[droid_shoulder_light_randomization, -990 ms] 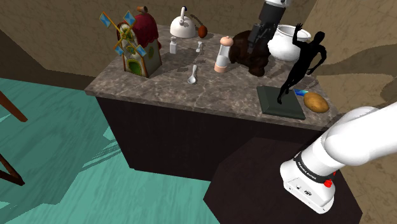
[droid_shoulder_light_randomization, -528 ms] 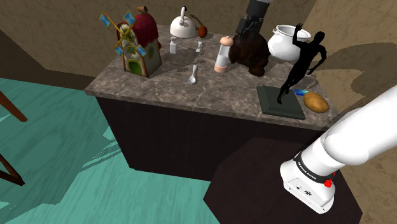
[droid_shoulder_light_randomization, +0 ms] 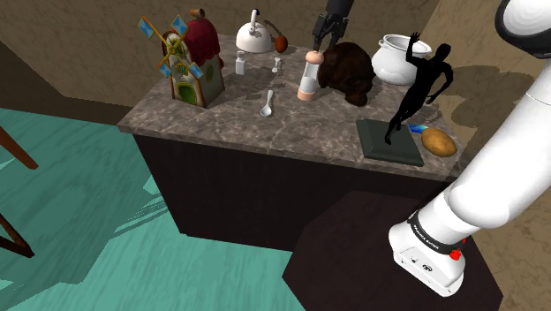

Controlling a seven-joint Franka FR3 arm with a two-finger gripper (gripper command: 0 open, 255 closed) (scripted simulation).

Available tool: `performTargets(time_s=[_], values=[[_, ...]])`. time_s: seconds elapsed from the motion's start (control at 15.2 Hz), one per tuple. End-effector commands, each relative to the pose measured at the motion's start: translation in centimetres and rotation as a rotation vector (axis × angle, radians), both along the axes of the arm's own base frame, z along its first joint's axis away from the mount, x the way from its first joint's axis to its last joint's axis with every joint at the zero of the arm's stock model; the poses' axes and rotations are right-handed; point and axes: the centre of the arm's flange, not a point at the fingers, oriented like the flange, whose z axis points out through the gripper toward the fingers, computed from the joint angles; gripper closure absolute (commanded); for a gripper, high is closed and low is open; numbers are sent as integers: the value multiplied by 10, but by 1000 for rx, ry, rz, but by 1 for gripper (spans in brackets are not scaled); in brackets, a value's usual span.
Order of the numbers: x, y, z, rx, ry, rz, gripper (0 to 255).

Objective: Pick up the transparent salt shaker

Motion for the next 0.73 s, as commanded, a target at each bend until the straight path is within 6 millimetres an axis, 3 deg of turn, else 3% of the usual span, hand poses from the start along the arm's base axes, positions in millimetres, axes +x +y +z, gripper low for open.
performTargets(time_s=[0.0, 0.33, 0.53, 0.59, 0.66], values=[[7, -2, -10, 2, -2, 1, 0], [7, -2, -37, 2, -2, 1, 0], [7, -2, -40, 2, -2, 1, 0], [7, -2, -39, 2, -2, 1, 255], [7, -2, -39, 2, -2, 1, 255]])
